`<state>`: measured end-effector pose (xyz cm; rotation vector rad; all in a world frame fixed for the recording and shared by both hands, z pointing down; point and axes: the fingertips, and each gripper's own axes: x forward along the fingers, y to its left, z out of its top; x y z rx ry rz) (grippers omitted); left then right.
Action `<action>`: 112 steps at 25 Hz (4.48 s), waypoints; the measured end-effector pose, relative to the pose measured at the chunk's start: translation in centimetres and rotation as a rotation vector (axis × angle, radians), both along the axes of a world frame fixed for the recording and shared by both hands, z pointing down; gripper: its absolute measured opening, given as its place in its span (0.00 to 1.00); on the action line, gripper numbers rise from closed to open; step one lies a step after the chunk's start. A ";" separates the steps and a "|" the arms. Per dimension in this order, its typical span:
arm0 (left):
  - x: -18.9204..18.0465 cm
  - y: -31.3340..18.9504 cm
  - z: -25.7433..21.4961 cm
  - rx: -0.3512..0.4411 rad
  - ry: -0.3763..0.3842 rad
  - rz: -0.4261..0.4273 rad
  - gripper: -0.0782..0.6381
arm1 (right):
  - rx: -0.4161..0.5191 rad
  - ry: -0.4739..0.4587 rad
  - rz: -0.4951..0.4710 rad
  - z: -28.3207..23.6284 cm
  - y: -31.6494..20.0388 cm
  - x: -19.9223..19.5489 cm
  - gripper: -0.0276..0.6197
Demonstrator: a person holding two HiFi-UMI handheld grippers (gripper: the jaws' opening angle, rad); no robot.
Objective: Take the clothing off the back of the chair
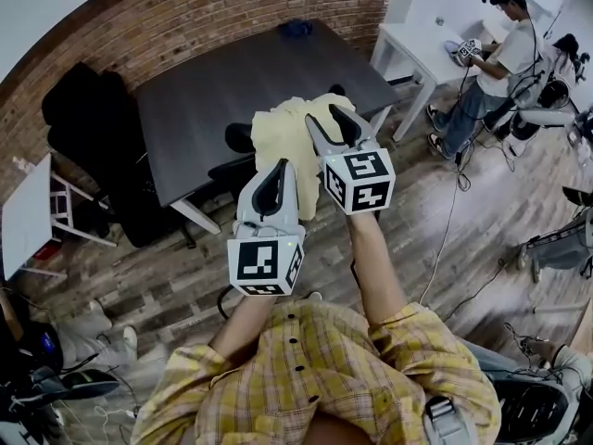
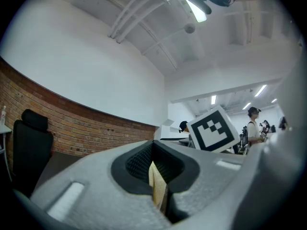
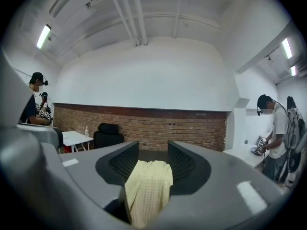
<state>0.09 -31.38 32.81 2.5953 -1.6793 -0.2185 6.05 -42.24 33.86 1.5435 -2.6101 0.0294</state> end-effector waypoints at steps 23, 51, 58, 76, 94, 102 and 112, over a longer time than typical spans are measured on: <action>-0.7 -0.5 1.1 -0.027 -0.009 -0.034 0.11 | -0.221 0.041 -0.006 7.1 -8.3 -1.7 0.76; -0.3 -0.3 2.6 -0.060 -0.022 -0.005 0.11 | -0.304 0.098 0.024 9.4 -8.4 -1.5 0.36; -0.7 0.3 2.5 -0.060 -0.014 -0.007 0.11 | -0.300 0.067 0.027 9.2 -8.0 -1.6 0.30; -2.1 1.4 1.5 -0.041 -0.018 -0.012 0.11 | -0.259 -0.049 0.022 7.0 -6.4 -2.3 0.25; -1.3 4.1 0.6 -0.010 -0.007 0.034 0.11 | -0.071 -0.111 0.065 -0.9 -0.5 -0.6 0.26; -0.9 5.3 0.4 -0.002 -0.011 0.039 0.11 | 0.005 -0.150 0.096 -3.0 3.1 0.6 0.26; -0.9 6.2 -0.1 0.003 -0.010 0.043 0.11 | 0.049 -0.169 0.113 -3.7 7.4 1.0 0.27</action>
